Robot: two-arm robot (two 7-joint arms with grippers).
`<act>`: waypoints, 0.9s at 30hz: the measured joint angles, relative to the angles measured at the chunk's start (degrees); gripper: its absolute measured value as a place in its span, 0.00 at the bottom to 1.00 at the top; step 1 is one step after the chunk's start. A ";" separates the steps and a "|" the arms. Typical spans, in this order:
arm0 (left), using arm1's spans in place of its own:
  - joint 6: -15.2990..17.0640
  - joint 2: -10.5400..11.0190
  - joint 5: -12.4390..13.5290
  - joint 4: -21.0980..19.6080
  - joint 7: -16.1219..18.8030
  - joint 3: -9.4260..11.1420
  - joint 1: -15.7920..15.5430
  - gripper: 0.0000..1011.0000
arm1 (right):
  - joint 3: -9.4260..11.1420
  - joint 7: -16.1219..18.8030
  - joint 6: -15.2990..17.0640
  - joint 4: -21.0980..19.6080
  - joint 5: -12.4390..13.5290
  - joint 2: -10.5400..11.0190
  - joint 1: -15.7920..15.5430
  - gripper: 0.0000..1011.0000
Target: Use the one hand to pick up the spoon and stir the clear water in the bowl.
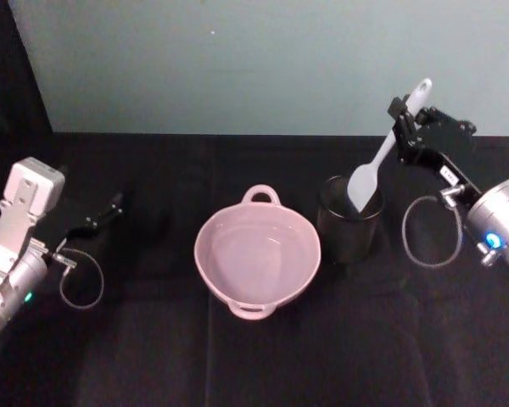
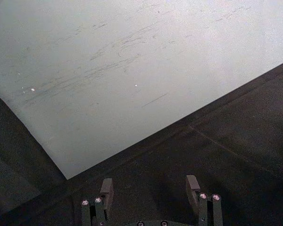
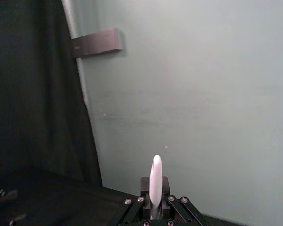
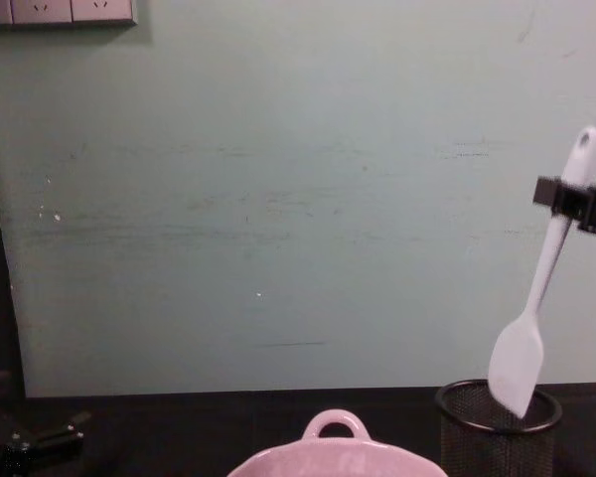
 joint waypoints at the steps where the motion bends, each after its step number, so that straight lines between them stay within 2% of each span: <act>1: 0.00 0.00 0.00 0.00 0.00 0.00 0.00 1.00 | 0.00 0.00 0.00 0.00 0.00 0.00 0.00 0.11; 3: 0.00 0.00 0.00 0.00 0.00 0.00 0.00 1.00 | 0.34 2.43 0.05 -0.81 -1.19 2.11 0.88 0.11; 8: 0.00 0.00 0.00 0.00 0.00 0.00 0.00 1.00 | 1.36 6.00 0.15 -0.57 -1.34 4.28 2.71 0.11; 15: 0.00 0.00 0.00 0.00 0.00 0.00 0.00 1.00 | 2.35 11.62 0.21 2.84 1.91 6.40 6.82 0.11; 20: 0.00 0.00 0.00 0.00 0.00 0.00 0.00 1.00 | 0.82 16.19 0.89 6.42 4.77 7.44 10.98 0.11; 21: 0.00 0.00 0.00 0.00 0.00 0.00 0.00 1.00 | 0.82 16.19 0.89 6.42 4.77 7.44 10.98 0.11; 23: 0.00 0.00 0.00 0.00 0.00 0.00 0.00 1.00 | -0.44 18.28 1.09 7.65 6.17 7.51 12.83 0.11; 27: 0.00 0.00 0.00 0.00 0.00 0.00 0.00 1.00 | -2.29 20.30 1.25 8.17 7.50 7.31 14.14 0.11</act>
